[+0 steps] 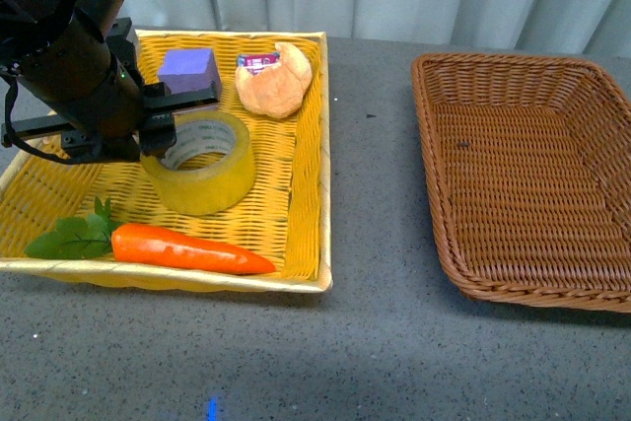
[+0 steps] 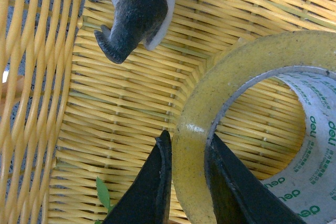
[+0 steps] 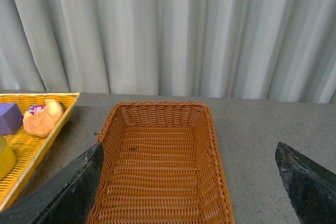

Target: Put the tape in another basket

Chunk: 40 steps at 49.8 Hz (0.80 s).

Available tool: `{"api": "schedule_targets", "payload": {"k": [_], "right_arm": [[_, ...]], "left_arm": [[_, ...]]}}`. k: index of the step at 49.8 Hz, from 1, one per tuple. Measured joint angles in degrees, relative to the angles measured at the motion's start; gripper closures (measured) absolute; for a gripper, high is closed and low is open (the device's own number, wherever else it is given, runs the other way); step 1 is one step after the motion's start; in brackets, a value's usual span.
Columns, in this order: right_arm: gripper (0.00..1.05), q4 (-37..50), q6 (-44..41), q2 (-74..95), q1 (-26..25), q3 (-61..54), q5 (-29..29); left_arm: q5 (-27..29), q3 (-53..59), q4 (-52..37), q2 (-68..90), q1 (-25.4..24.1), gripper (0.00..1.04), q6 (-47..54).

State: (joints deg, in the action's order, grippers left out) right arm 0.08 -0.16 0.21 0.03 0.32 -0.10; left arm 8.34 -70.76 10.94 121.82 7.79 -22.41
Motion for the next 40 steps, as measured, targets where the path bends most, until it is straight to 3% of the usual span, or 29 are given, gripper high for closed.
{"api": "schedule_targets", "payload": {"k": [17,24,30,40], "right_arm": [[0.09,0.0,0.0,0.0,0.02,0.0,0.0],[0.09,0.0,0.0,0.0,0.02,0.0,0.0],[0.09,0.0,0.0,0.0,0.02,0.0,0.0],[0.09,0.0,0.0,0.0,0.02,0.0,0.0]], "left_arm": [[-6.34,0.79,-4.5,-3.91,0.28,0.89,4.92],[-11.26,-0.37,-7.96,-9.18,0.94,0.89,14.47],[-19.89,-2.58,-13.14,-11.3,2.8,0.89,28.17],[-25.99,-6.27,-10.58,-10.45,7.1,0.89,40.79]]}}
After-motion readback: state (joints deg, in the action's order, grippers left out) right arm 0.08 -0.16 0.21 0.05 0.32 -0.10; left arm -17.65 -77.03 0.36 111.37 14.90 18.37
